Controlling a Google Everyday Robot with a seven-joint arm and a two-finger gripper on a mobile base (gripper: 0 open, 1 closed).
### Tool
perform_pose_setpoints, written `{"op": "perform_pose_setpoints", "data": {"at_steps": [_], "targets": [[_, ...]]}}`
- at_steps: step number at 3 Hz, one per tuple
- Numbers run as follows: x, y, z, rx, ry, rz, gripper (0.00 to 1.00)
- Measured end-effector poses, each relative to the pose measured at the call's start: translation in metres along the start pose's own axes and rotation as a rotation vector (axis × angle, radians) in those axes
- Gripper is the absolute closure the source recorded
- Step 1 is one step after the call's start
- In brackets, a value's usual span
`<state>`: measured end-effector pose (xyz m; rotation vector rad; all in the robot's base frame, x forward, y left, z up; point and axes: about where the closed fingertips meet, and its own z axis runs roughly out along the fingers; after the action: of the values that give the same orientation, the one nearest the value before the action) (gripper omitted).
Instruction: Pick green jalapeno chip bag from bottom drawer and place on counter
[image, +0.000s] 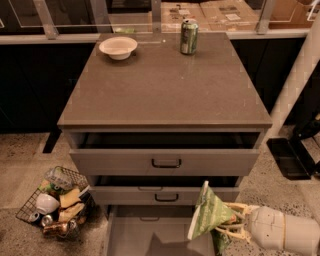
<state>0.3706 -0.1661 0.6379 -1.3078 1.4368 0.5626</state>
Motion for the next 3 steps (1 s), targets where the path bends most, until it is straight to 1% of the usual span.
{"op": "perform_pose_setpoints", "data": {"at_steps": [1,2,3], "targets": [[-0.048,-0.025,-0.025,0.094,-0.013,-0.032,1.00],[-0.093,-0.052,-0.044,0.174,-0.020,-0.059,1.00],[-0.124,-0.077,-0.055,0.240,0.027,-0.093,1.00]]}}
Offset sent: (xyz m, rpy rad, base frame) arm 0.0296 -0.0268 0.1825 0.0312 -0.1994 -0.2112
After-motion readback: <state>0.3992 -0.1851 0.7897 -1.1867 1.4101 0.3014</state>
